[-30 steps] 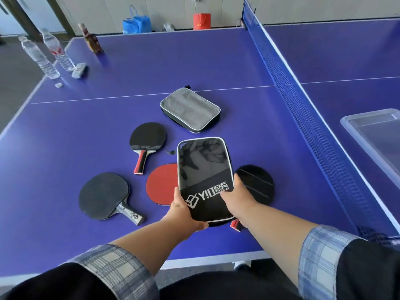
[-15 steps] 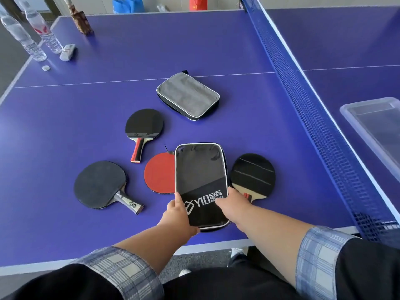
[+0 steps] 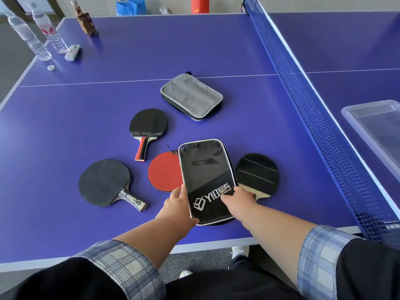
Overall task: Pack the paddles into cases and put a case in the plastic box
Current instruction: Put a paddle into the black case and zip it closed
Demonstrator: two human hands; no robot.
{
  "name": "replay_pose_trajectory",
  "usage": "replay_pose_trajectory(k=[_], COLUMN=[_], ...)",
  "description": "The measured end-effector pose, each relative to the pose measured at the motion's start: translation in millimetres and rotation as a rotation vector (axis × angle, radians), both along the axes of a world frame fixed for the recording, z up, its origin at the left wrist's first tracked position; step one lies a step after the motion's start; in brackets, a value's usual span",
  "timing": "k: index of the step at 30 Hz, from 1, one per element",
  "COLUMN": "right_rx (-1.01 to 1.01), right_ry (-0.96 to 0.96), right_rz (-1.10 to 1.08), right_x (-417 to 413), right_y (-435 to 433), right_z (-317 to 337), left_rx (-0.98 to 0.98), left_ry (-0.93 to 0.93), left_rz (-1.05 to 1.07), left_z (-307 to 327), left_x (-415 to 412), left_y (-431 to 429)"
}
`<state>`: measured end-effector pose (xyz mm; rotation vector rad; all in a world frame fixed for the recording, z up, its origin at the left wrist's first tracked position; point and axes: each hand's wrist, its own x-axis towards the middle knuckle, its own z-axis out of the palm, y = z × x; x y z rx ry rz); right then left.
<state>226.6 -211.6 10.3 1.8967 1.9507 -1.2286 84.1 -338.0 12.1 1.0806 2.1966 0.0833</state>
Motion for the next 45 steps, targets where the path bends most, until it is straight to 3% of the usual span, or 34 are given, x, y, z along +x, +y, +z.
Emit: replay_pose_trajectory(k=[3, 9, 14, 17, 20, 22, 24, 26, 31, 35, 37, 40, 45], right_rx=[0.152, 0.016, 0.007, 0.02, -0.147, -0.265, -0.333, -0.352, -0.116, 0.184, 0.228, 0.196, 0.171], right_ry=[-0.051, -0.096, 0.078, 0.282, 0.6, 0.747, 0.793, 0.811, 0.612, -0.011, -0.157, -0.271, -0.298], right_rz=[0.07, 0.105, -0.033, -0.049, -0.131, -0.053, 0.1, 0.222, 0.703, 0.837, 0.795, 0.765, 0.735], right_x=[0.6, -7.1, -5.6, -7.0, -12.2, -17.4, -27.1, -39.3, -67.2, -64.4, -55.2, -40.2, -34.1], right_y=[5.4, 16.0, 19.0, 7.6, -14.7, -29.3, -45.7, -59.9, -77.3, -60.5, -47.9, -27.1, -17.7], right_z=[-1.0, -2.8, 11.8, 29.6, 53.2, 61.3, 67.9, 68.5, 55.4, 21.4, 7.9, -10.1, -32.0], left_rx=[-0.021, -0.124, -0.113, 0.091, 0.504, 0.633, 0.655, 0.654, 0.574, 0.291, 0.203, 0.126, -0.056], left_ry=[0.059, 0.135, 0.082, -0.124, -0.429, -0.592, -0.599, -0.465, -0.202, 0.251, 0.372, 0.361, 0.259], left_rz=[-0.096, -0.159, -0.115, 0.043, 0.33, 0.453, 0.505, 0.544, 0.622, 0.375, 0.215, 0.076, -0.235], left_z=[-2.0, -18.0, -17.6, -0.1, 25.8, 42.3, 54.0, 62.6, 69.6, 43.9, 27.3, 5.3, -26.8], left_x=[1.6, 13.3, 15.5, 18.2, 14.3, 9.0, 2.3, -8.4, -45.1, -64.9, -66.4, -62.2, -49.4], left_y=[4.0, 7.2, 8.8, 13.1, 15.4, 15.4, 11.3, 3.1, -27.3, -46.2, -48.7, -44.0, -27.9])
